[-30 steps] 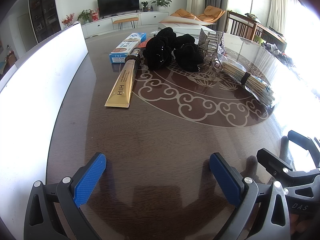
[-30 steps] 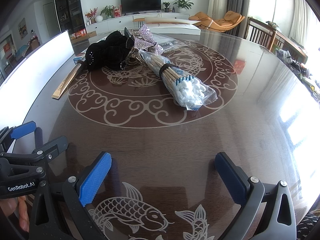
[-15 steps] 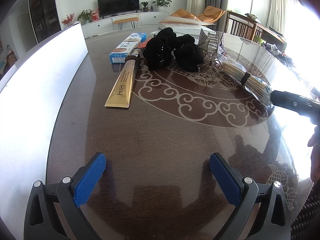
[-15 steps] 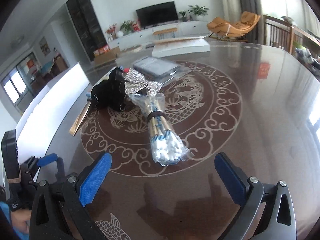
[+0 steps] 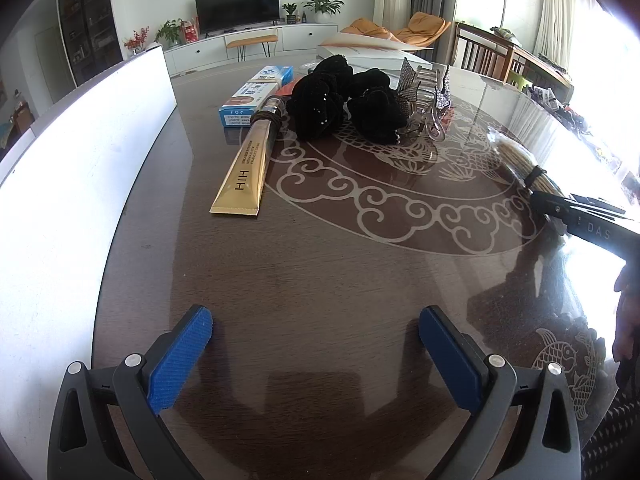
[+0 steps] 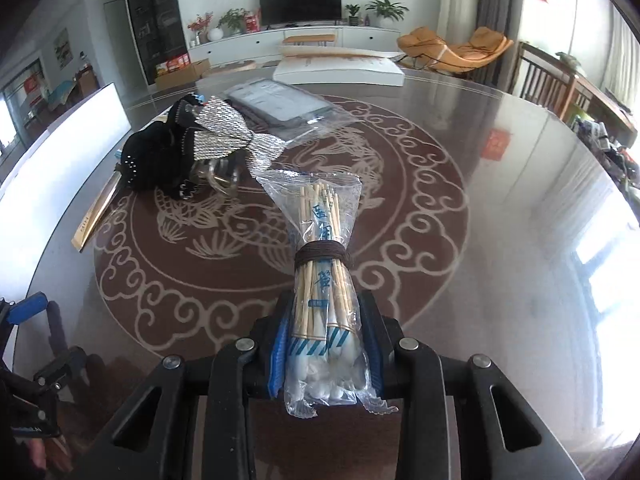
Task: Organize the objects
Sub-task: 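Grasp the bagged cotton swab bundle with the right tool and lift, then grasp the gold HIH tube with the left tool while the right tool holds the swabs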
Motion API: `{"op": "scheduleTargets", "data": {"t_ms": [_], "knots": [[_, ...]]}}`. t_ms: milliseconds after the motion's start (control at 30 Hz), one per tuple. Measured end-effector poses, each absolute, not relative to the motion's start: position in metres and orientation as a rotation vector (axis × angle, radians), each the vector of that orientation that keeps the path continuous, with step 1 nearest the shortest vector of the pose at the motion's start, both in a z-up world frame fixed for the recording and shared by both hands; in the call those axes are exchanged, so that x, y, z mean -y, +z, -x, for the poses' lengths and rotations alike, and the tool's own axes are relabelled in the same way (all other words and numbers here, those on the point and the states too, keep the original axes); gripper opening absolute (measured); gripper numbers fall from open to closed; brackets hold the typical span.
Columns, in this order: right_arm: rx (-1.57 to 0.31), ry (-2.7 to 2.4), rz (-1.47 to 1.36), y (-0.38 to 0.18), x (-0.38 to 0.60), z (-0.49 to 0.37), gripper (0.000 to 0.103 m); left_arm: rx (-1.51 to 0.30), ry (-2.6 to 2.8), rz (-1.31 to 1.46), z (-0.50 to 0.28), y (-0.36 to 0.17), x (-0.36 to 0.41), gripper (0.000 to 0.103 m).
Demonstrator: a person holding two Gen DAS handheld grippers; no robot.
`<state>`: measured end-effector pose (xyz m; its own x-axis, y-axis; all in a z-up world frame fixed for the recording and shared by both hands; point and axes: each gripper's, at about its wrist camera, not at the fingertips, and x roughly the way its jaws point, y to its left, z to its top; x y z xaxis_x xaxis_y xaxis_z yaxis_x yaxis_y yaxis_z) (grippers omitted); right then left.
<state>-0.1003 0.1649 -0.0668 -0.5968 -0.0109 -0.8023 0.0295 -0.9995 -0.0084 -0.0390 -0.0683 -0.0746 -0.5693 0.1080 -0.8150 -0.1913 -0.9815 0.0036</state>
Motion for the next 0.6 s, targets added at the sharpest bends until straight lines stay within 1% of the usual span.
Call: {"op": "scheduleTargets", "data": {"t_ms": [133, 200, 267, 333, 367, 467, 600], "knots": [[0.002, -2.882, -1.403, -0.067, -0.185, 0.080, 0.033, -0.136, 2.639, 1.361, 0.039, -0.075, 0.068, 0.103], [0.022, -2.899, -1.396, -0.067, -0.189, 0.079, 0.042, -0.136, 2.639, 1.361, 0.039, -0.075, 0.068, 0.103], [0.046, -2.900, -1.423, -0.067, -0.192, 0.083, 0.074, -0.136, 2.639, 1.361, 0.039, -0.075, 0.068, 0.103], [0.052, -2.890, -1.431, -0.068, -0.192, 0.085, 0.078, -0.136, 2.639, 1.361, 0.040, -0.075, 0.068, 0.103], [0.041, -2.887, -1.435, -0.068, -0.191, 0.086, 0.084, -0.136, 2.639, 1.361, 0.039, -0.075, 0.068, 0.103], [0.053, -2.887, -1.457, -0.069, -0.194, 0.086, 0.092, -0.136, 2.639, 1.361, 0.040, -0.075, 0.068, 0.103], [0.060, -2.892, -1.468, -0.072, -0.195, 0.086, 0.095, -0.138, 2.638, 1.363, 0.040, -0.075, 0.068, 0.103]]}}
